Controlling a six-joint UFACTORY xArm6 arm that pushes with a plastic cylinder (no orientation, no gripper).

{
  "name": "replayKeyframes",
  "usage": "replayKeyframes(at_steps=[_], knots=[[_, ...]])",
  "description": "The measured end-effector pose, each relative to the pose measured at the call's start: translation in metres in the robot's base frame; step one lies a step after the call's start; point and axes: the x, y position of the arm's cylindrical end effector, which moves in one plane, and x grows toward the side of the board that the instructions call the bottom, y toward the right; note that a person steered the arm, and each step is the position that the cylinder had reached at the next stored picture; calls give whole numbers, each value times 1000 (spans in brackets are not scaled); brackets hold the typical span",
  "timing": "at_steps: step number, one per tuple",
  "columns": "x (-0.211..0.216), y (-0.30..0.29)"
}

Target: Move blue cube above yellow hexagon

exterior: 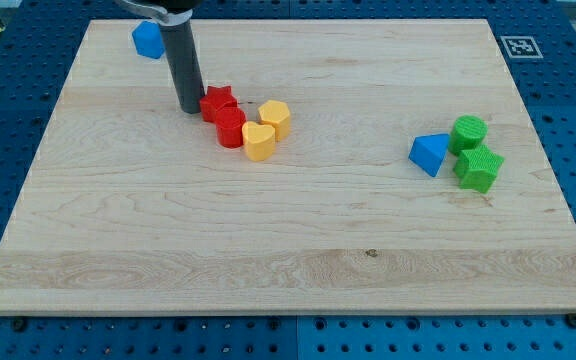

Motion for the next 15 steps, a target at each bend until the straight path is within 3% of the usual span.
replayKeyframes(at_steps=[4, 5, 8, 10, 15], knots=[[-2, 15], [-5, -10], [-58, -104], [-124, -148], [-132, -82]])
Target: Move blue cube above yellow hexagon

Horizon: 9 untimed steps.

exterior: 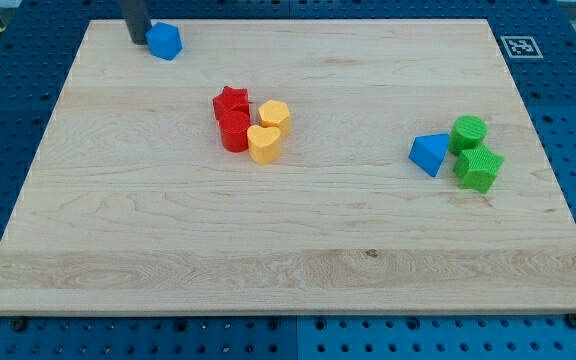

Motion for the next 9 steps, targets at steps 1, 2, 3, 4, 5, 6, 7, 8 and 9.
replayKeyframes(at_steps=[1, 2, 3, 4, 5, 6, 7, 8, 9], knots=[[0, 15], [0, 16], [0, 16], [10, 28], [12, 46], [13, 48], [25, 64], [33, 71], [38, 71]])
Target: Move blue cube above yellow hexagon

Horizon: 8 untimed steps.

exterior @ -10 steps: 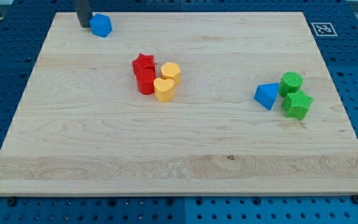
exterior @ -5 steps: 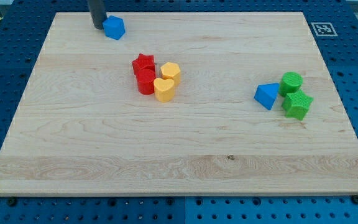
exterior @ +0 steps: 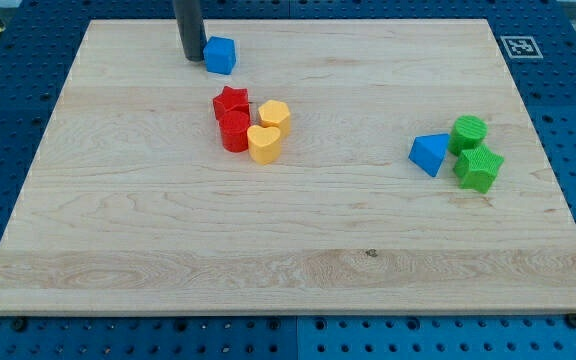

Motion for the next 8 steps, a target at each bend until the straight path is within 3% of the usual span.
replayKeyframes(at_steps=[4, 5, 6, 8], knots=[[5, 23], [-15, 29], [-18, 70], [-11, 77]])
